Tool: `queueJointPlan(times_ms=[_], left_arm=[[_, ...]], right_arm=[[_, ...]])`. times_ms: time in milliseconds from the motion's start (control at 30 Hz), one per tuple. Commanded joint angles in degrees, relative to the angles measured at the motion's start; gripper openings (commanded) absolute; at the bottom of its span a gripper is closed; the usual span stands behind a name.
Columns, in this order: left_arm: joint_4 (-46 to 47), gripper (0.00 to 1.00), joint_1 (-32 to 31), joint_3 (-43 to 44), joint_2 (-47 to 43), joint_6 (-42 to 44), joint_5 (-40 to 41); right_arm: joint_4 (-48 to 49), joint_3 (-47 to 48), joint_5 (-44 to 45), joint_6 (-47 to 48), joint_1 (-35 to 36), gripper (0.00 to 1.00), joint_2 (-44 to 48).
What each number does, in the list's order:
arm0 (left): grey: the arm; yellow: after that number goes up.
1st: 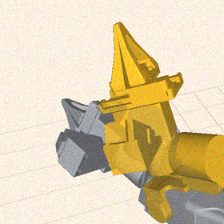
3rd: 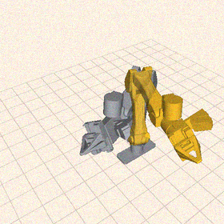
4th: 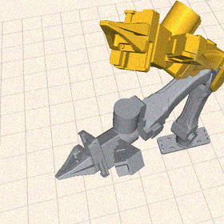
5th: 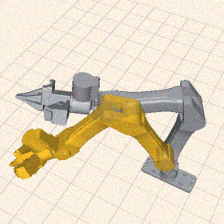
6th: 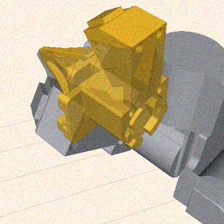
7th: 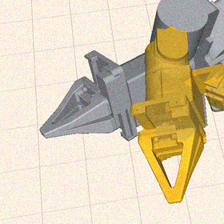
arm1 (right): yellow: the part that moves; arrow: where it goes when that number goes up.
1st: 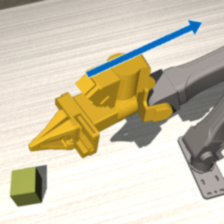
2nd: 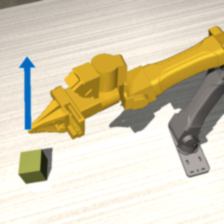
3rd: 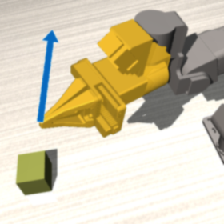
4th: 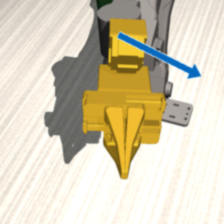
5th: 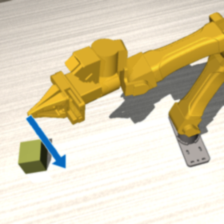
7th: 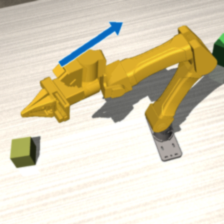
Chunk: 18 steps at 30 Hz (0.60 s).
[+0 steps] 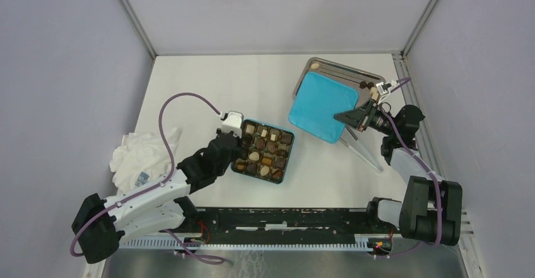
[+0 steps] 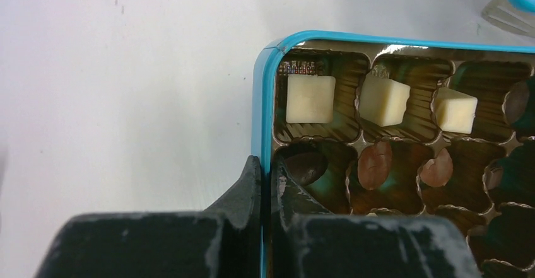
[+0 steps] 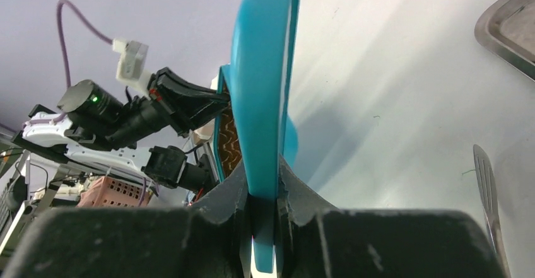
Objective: Pack the chocolate
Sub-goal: Close the box lid on the packing box.
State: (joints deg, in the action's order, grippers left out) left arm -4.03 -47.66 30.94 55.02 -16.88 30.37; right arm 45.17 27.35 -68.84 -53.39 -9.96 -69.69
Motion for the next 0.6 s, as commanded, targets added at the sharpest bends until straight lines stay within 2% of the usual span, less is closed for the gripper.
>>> queueJointPlan(times_ms=[0,233,367,567], left_arm=[[12.24,0.02,-3.65,0.51,-5.98,5.95,6.3],[9.67,0.02,-5.81,1.39,-6.3,7.88,12.06],[9.13,0.02,-7.15,1.43,-8.23,8.41,12.99],[9.33,0.02,-7.35,0.74,-8.69,6.76,12.7]], right_arm=[[2.24,1.27,-0.43,0.76,-0.59,0.0,0.79],[3.59,0.95,-0.51,0.59,-0.68,0.0,0.87],[-0.62,1.68,0.02,4.14,-0.63,0.0,0.96],[-1.31,1.74,0.0,5.46,-0.76,0.0,0.35]])
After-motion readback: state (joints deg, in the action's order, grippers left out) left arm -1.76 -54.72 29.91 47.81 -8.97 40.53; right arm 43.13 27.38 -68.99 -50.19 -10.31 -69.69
